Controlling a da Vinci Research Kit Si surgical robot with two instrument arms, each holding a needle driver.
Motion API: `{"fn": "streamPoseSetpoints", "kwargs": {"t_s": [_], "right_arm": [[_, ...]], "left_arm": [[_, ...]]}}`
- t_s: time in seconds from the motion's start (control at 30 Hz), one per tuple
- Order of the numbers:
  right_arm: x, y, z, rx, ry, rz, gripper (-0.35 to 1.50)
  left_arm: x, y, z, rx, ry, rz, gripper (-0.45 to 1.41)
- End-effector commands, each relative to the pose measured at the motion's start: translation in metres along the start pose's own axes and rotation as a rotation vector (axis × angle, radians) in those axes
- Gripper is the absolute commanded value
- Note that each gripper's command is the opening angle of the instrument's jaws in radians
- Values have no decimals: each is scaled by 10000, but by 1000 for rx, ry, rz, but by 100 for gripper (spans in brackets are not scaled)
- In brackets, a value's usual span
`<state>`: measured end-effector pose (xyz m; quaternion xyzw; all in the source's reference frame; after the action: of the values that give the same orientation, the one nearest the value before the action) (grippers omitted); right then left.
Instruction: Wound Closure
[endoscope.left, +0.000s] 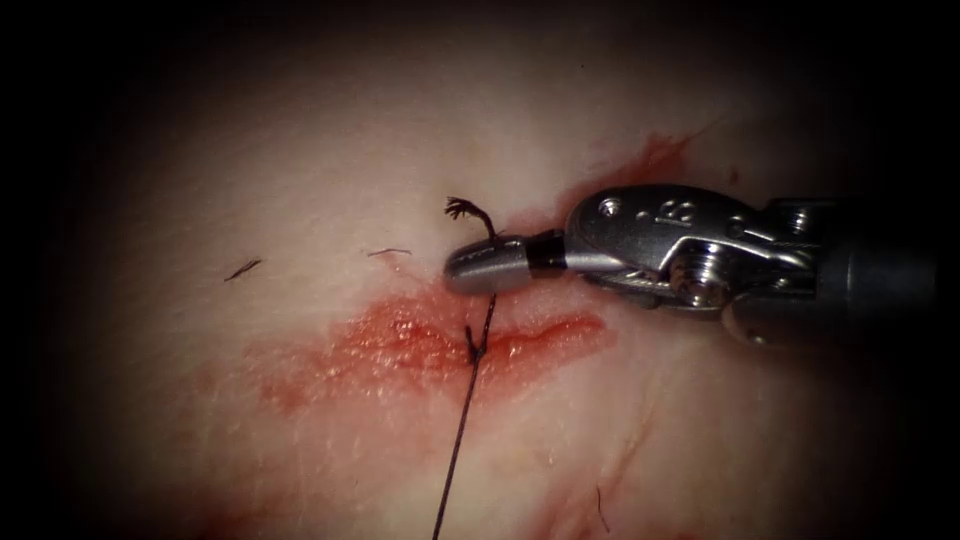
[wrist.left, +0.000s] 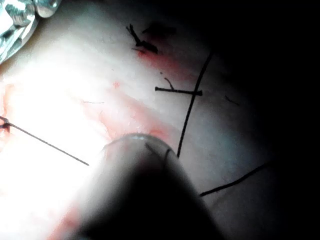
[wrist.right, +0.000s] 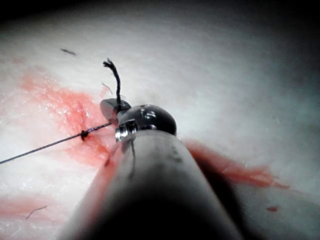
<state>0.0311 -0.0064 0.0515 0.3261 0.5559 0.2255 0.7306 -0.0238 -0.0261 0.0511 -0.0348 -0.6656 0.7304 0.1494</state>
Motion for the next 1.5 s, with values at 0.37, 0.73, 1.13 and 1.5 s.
{"fn": "streamPoseSetpoints", "kwargs": {"t_s": [0.37,0.73,1.13,1.5], "right_arm": [[13,3,8,-5,16,-16,-35],[13,-18,0,-55,63,-252,104],[62,-101,-60,-90,238,-299,57],[-1,-90,-21,-50,221,-181,-35]], "left_arm": [[1,-4,6,0,-19,-8,-45],[2,2,-45,-20,114,0,-45],[1,43,-112,117,207,35,-45],[15,64,-181,492,244,252,-45]]}}
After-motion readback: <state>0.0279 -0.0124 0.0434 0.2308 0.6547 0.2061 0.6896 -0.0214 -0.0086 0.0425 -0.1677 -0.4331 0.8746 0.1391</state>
